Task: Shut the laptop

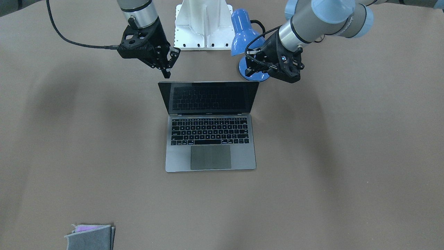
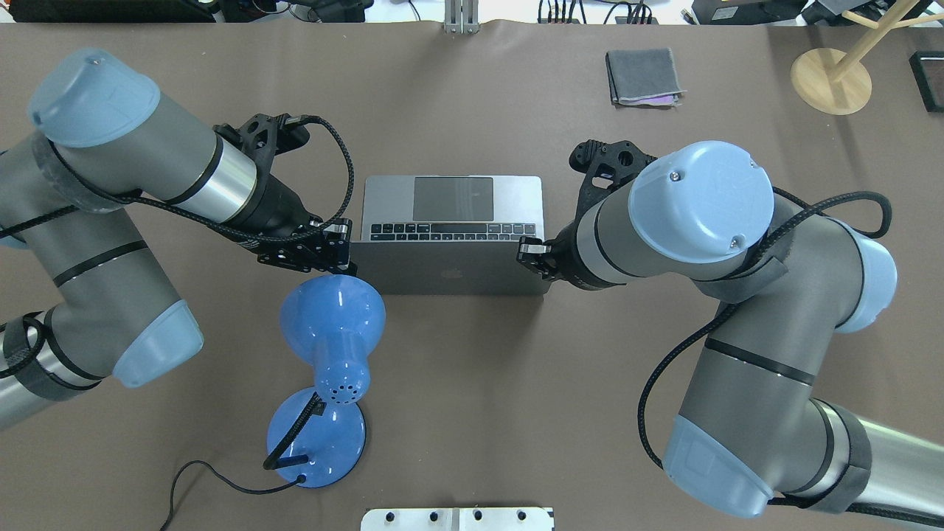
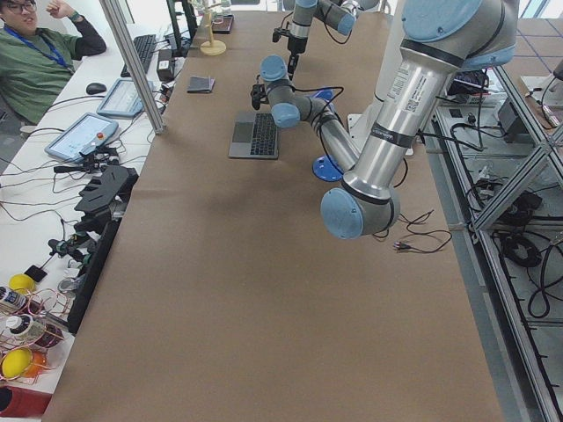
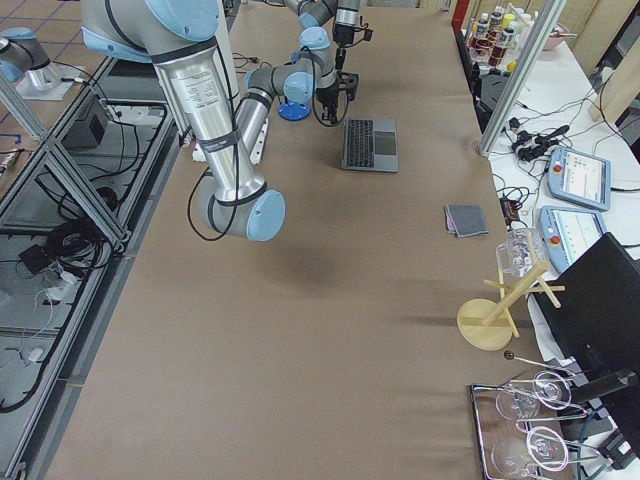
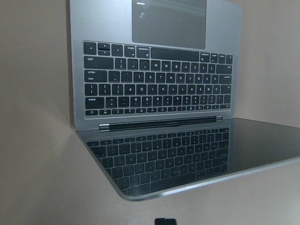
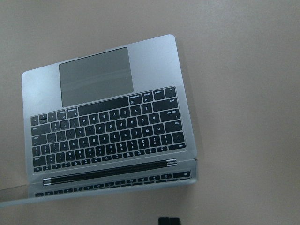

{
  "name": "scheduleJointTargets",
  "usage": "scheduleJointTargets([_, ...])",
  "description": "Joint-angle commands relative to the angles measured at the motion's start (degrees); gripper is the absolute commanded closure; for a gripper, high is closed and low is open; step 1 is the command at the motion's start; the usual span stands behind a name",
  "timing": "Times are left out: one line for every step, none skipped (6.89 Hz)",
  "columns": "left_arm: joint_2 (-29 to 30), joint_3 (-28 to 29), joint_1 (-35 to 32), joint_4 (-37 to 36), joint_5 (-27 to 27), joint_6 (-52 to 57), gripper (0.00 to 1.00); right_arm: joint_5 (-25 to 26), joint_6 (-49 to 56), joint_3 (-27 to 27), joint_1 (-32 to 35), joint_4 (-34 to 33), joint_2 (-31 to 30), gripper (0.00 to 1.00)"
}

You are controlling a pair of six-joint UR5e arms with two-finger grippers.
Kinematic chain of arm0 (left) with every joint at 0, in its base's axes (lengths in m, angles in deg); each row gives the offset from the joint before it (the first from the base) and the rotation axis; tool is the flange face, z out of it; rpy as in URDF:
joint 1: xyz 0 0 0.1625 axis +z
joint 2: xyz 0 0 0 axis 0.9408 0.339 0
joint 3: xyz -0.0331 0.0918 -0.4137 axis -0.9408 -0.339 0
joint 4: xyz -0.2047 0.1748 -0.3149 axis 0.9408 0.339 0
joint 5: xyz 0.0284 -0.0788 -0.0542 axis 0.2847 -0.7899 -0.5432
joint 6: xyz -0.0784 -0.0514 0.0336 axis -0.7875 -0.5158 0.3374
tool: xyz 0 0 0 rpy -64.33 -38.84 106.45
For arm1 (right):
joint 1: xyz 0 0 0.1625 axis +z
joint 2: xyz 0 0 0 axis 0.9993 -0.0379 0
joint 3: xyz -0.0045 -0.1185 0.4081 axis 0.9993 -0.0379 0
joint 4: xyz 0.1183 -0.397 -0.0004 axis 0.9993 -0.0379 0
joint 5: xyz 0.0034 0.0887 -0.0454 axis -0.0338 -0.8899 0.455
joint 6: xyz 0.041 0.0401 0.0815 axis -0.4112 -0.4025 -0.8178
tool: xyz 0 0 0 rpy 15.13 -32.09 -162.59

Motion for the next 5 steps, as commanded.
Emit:
scheduleJointTargets([0.1, 0.4, -0.1, -0.1, 0.1, 0.2, 1.0, 0.0, 0.8, -1.6, 1.1, 0.5, 0.6, 1.0])
scheduleJointTargets([0.2, 1.1, -0.3, -0.1, 0.1, 0.9, 1.0, -0.1, 0.9, -3.9, 1.6, 2.0, 1.7, 1.0])
scheduleJointTargets([1.2, 2.3, -0.6, -0.1, 0.0, 1.0, 1.0, -0.6, 0.9, -4.9, 2.0, 2.0, 2.4, 1.0])
scheduleJointTargets([2.0, 3.4, -0.9, -0.1, 0.1, 1.2, 1.0, -0.9, 1.6, -5.2, 2.4, 2.0, 2.5, 1.0])
scheduleJointTargets([2.9, 4.4, -1.5, -0.1, 0.1, 1.3, 1.0, -1.3, 1.7, -5.8, 3.0, 2.1, 2.8, 1.0])
